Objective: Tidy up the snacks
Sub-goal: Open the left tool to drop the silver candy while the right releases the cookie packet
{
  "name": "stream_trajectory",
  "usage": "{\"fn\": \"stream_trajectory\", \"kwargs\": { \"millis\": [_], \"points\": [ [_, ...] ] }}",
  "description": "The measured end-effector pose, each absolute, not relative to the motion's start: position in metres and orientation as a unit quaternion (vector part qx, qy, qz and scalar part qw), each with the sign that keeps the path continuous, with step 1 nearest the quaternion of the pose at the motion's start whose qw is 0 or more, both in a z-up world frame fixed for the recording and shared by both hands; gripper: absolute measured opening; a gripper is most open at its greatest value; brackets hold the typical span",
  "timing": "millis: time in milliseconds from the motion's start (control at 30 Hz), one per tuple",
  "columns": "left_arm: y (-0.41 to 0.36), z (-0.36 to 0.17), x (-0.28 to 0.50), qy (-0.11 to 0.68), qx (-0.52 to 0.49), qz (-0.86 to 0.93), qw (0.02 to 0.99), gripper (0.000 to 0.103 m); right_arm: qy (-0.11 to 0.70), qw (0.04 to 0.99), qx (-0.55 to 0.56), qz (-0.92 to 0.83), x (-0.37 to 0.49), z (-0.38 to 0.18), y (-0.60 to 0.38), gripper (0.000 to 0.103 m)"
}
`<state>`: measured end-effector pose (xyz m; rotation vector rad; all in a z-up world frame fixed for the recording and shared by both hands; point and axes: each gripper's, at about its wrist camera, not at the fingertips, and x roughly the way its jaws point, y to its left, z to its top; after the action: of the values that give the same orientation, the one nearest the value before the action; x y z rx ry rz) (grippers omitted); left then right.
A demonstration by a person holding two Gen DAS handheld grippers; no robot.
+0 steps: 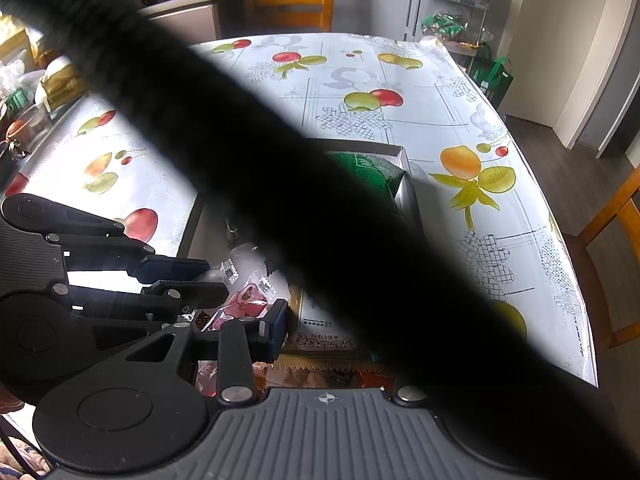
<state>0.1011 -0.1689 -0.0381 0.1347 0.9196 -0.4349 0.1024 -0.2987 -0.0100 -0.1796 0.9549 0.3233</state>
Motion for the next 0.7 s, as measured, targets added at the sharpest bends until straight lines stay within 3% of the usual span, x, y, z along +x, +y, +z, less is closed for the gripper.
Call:
{"fn": "stream_trajectory", "kwargs": {
  "millis": [133,300,500,633,700],
  "points": [
    [-0.169,-0.039,0.102,0.441,0.069,-0.208,0.870,0.014,0.456,0.872,-0.086,0.155,0.102,-0.010,-0.298,0.041],
    [-0.170,-0.038,0.101,0.436,0.071,-0.209,0.872,0.029,0.453,0.874,-0.085,0.154,0.102,-0.007,-0.299,0.048],
    [-0.171,-0.036,0.099,0.434,0.073,-0.214,0.872,0.033,0.450,0.876,-0.085,0.154,0.102,-0.003,-0.299,0.048],
    [-0.172,-0.035,0.098,0.431,0.076,-0.217,0.873,0.042,0.445,0.878,-0.081,0.153,0.103,0.000,-0.299,0.050],
    [-0.173,-0.035,0.097,0.428,0.079,-0.217,0.874,0.053,0.444,0.880,-0.080,0.151,0.104,0.001,-0.300,0.050]
  ]
}}
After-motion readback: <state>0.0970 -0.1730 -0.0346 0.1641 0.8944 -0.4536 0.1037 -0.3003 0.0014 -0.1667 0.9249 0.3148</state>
